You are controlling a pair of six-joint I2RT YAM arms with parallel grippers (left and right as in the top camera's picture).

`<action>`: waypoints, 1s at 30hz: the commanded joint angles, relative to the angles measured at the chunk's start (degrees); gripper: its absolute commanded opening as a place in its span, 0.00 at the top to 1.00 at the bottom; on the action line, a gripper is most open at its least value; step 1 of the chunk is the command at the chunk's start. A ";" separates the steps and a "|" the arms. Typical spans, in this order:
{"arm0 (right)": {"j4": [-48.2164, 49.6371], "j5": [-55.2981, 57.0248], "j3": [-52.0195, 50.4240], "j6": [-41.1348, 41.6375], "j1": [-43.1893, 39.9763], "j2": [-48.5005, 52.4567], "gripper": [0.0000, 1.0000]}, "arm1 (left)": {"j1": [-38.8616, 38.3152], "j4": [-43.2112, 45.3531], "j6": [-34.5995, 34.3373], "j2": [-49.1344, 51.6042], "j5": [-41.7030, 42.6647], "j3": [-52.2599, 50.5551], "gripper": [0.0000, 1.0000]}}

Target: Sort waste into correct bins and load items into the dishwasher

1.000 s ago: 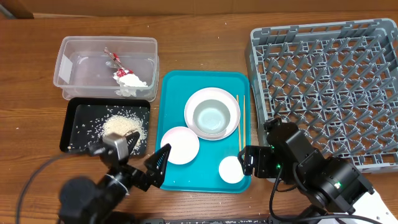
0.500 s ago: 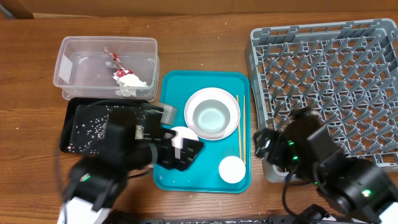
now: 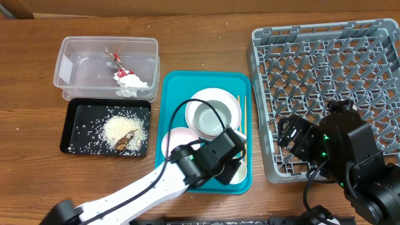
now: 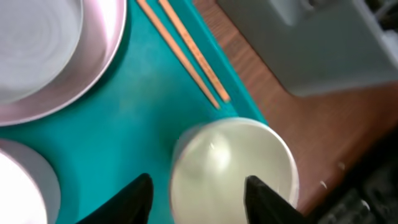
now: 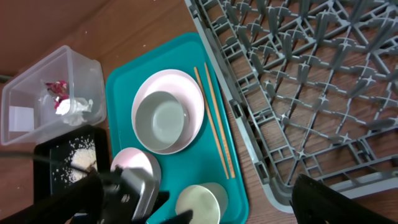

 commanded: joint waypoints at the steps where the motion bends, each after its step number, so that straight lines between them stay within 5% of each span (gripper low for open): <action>1: -0.61 0.50 1.16 -0.50 -0.22 -0.28 0.02 | 0.07 2.47 -1.01 4.92 -2.75 0.87 0.55; 5: -1.44 0.35 1.16 -0.63 -0.22 -0.28 0.02 | 0.09 2.27 -1.16 5.68 -2.91 0.87 0.67; 8: -1.62 0.33 1.16 -0.61 -0.22 -0.28 0.02 | 0.11 0.83 -0.79 5.70 -4.22 0.87 0.96; 13: -2.10 -0.59 1.16 -1.03 -0.22 -0.26 0.01 | 3.28 -7.02 -3.19 2.40 -3.26 7.72 0.96; 17: 0.61 -6.95 1.16 -9.97 -0.22 -0.26 0.02 | 10.75 -17.68 -2.45 -2.34 -0.96 17.25 0.96; 23: 8.15 -25.29 1.09 -22.77 -0.22 0.66 0.02 | 33.33 -17.64 3.78 -9.92 34.05 21.40 0.96; 30: 14.47 -39.26 1.05 -32.06 -0.20 3.65 0.00 | 45.86 -17.35 8.68 -7.87 63.73 17.94 0.96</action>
